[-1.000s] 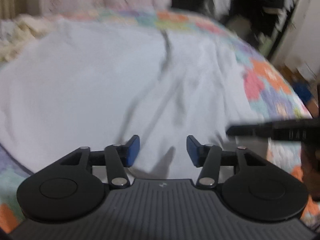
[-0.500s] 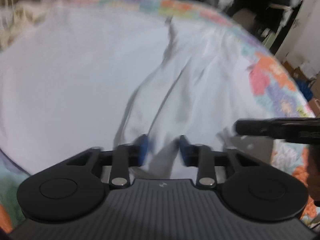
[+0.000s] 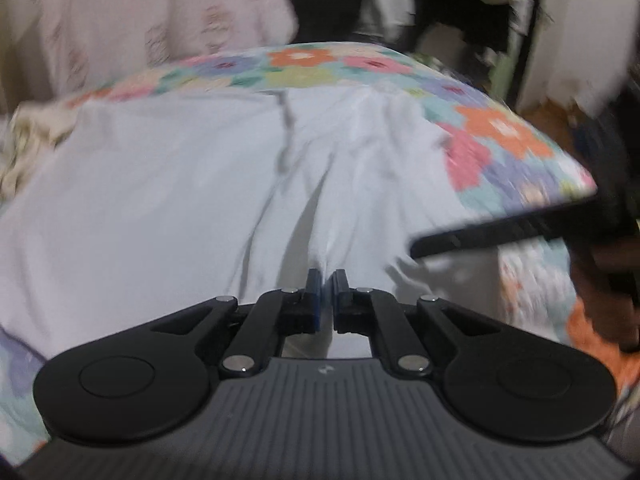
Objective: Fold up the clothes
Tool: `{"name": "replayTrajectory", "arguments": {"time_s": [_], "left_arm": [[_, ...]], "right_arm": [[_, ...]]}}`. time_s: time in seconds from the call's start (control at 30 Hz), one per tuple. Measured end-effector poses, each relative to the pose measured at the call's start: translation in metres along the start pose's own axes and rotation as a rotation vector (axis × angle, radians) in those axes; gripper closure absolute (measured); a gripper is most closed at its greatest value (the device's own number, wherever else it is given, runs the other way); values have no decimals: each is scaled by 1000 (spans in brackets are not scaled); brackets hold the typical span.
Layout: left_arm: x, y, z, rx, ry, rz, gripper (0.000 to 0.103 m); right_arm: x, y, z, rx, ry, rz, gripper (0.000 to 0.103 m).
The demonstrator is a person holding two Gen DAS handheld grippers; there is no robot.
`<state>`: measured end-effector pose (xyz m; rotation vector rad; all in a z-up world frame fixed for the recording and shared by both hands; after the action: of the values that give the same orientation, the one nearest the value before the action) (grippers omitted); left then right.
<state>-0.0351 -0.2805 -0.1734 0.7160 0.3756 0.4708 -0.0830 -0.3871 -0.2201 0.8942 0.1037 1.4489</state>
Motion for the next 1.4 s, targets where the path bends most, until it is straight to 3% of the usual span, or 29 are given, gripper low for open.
{"name": "replayTrajectory", "arguments": {"time_s": [0.07, 0.23, 0.3, 0.37, 0.5, 0.57, 0.67, 0.73, 0.8, 0.83, 0.87, 0.9, 0.97, 1.1, 1.23, 1.33, 1.4], "left_arm": [[-14, -3, -14, 42, -42, -36, 98], [-28, -15, -40, 82, -143, 1, 94], [-23, -10, -37, 93, -81, -27, 87], [-16, 2, -32, 100, 17, -89, 72], [7, 28, -20, 53, 190, -131, 64], [28, 33, -15, 23, 269, -105, 60], [55, 15, -19, 57, 356, -60, 62], [65, -6, -26, 104, 416, -88, 63], [68, -28, -36, 152, 482, -131, 63], [68, -29, -36, 143, 469, -117, 68], [67, -31, -36, 135, 456, -103, 92], [67, -33, -36, 126, 442, -89, 98], [66, -17, -28, 82, 460, -103, 98], [69, 28, -12, -53, 444, -54, 98], [72, 20, -30, 16, 417, 21, 98], [77, 9, -45, 68, 384, 115, 95], [76, 10, -42, 58, 402, 101, 95]], "right_arm": [[-2, 0, 0, -2, -6, 0, 94], [-8, 1, -3, -2, -44, 6, 86], [-10, 2, -2, -9, -62, 17, 76], [-11, 5, -1, -17, -75, 30, 72], [-10, 4, 5, -23, -118, 80, 69], [-8, -1, 8, -13, -144, 116, 69], [0, -17, 8, 34, -153, 137, 69], [6, -30, 6, 70, -130, 116, 61], [9, -36, 5, 75, -112, 90, 60], [11, -37, 4, 70, -99, 86, 61], [12, -37, 3, 62, -86, 87, 73], [12, -37, 2, 65, -80, 88, 90], [10, -37, 0, 70, -69, 89, 91], [8, -31, -6, 77, -47, 79, 90], [12, -30, -18, 132, 5, 45, 89], [26, -23, -16, 119, 52, 60, 84], [33, -18, -11, 108, 95, 46, 70]]}}
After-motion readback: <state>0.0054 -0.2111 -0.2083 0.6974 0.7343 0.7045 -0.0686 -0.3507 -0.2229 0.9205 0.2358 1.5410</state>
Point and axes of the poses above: each gripper's, at about its wrist camera, not at the fingertips, and y roughly against the way its jaws point, x to its left, z to its top, the point moved 8 cm from there along -y, roughly the way its jaws point, and after that the axes turned 10 degrees about y, right-handed, at the moved point
